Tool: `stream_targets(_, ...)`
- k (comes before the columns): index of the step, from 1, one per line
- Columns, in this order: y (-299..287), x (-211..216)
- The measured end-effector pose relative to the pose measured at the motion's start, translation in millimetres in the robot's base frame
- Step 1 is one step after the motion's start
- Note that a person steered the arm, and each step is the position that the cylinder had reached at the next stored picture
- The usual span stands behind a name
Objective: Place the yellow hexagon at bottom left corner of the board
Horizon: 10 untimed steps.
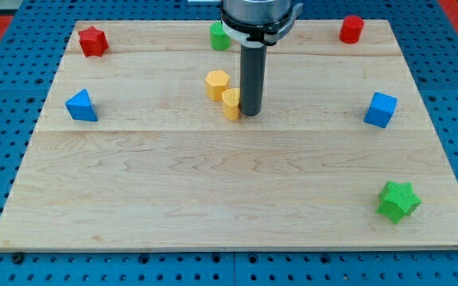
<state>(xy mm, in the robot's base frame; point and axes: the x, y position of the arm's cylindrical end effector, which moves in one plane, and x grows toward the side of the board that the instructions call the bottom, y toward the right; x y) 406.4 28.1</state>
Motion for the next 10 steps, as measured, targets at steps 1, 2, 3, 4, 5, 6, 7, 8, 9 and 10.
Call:
stream_targets(1,-12,-31)
stream_targets(2,-45,-40)
stream_targets(3,-66,-3)
stream_targets(4,-84,-38)
stream_targets(5,-119,-69)
stream_targets(6,-139,-24)
stream_targets(7,-76,8)
stream_targets(8,-79,-33)
stream_targets(9,-41,-4)
stream_targets(10,-40,65)
